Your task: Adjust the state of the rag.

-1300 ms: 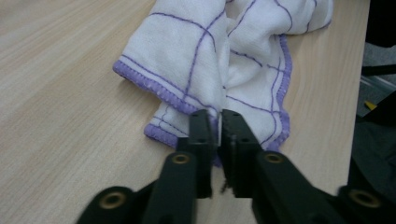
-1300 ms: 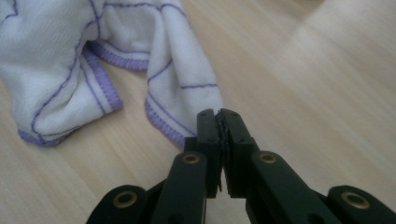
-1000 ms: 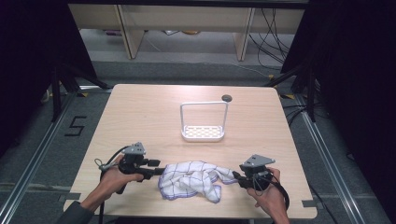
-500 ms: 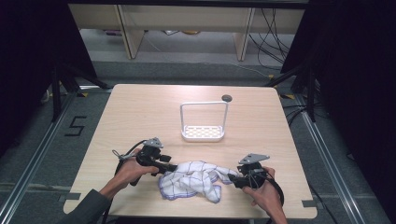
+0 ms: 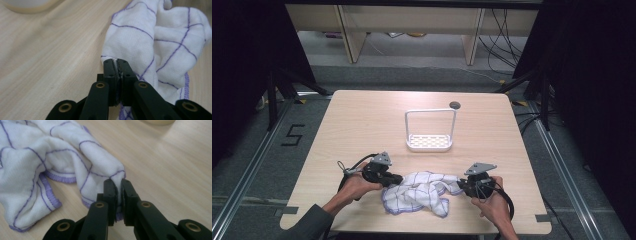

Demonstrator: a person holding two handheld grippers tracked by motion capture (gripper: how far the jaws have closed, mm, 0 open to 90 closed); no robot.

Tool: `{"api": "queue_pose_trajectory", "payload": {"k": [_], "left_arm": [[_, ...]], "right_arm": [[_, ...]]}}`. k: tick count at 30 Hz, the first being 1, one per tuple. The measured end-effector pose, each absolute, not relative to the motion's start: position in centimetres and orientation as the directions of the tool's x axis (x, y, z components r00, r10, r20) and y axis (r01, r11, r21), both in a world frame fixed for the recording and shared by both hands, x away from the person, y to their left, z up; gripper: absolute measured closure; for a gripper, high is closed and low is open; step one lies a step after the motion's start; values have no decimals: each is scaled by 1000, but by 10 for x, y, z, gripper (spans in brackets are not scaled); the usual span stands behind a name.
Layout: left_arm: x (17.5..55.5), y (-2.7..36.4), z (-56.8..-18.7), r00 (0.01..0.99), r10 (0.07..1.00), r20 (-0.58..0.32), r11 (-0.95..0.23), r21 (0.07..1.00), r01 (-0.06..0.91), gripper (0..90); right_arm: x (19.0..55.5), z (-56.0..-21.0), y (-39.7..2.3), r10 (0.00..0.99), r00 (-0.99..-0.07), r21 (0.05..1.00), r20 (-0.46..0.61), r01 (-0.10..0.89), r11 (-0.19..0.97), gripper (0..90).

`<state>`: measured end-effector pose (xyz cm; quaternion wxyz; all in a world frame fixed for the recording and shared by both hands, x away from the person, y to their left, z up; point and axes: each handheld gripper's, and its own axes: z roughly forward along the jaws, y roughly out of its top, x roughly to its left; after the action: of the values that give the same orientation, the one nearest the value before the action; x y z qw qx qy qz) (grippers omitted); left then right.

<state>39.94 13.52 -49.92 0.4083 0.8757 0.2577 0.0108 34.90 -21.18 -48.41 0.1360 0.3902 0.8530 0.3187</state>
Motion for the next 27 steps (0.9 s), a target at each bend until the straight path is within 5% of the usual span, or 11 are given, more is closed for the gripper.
{"api": "queue_pose_trajectory", "payload": {"k": [10, 16, 20, 27], "left_arm": [[410, 152, -424, 859, 505, -89, -432, 835, 341, 864], [393, 158, -377, 847, 528, 68, -402, 898, 179, 863], [367, 153, -404, 879, 467, 93, -465, 872, 155, 862], [332, 152, -490, 924, 382, -17, -581, 773, 255, 858]], "right_arm": [[363, -427, -212, 754, -656, 701, -17, 530, 477, 853], [371, -365, -210, 739, -657, 793, -152, 365, 488, 853], [355, -364, -201, 715, -660, 784, -230, 309, 537, 852], [315, -437, -189, 665, -730, 701, -157, 392, 595, 848]]}}
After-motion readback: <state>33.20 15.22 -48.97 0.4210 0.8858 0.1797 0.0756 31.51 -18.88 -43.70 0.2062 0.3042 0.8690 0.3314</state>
